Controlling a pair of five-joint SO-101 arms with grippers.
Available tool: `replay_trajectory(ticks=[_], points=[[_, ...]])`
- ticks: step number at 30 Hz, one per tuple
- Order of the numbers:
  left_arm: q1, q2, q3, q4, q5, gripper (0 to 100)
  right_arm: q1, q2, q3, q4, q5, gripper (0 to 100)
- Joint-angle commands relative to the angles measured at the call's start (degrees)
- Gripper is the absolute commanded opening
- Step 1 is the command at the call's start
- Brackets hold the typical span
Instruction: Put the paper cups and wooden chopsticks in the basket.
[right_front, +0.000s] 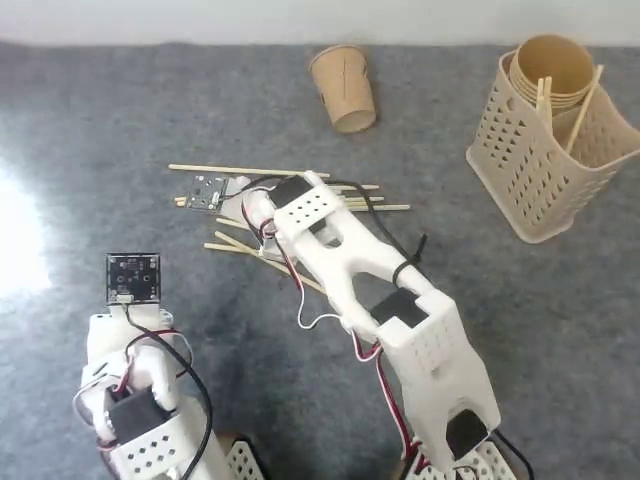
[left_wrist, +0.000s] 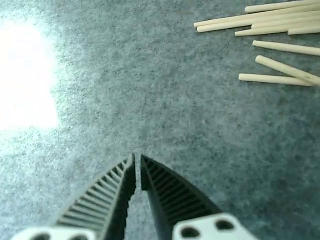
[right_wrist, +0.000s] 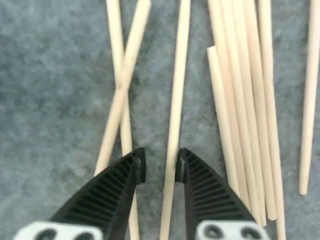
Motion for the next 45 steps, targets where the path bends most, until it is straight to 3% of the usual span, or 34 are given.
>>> replay_trajectory(ticks=[1, 12, 16, 25, 32, 45], points=[[0.18, -0.62, -0.92, -1.49, -0.53, 2, -0.66, -1.80, -4.75, 2.68, 0.62, 10.7], [0.18, -0.62, -0.84, -1.49, -0.53, 2, 3.65, 5.32, -8.53, 1.54, 1.14, 10.6], [0.26, -0.62, -0.84, -1.49, -0.53, 2, 3.56, 7.16, -10.20, 3.30, 4.57, 0.0], [0.26, -0.62, -0.22, -2.46, -0.53, 2, 3.47, 6.11, -11.69, 6.73, 6.15, 0.7], [0.26, -0.62, -0.04, -3.16, -0.53, 2, 3.47, -7.96, -25.85, 22.55, 4.75, 0.7], [0.18, -0.62, 0.13, -2.90, -0.53, 2, 8.40, -30.55, -46.07, 38.11, -2.20, 0.7]])
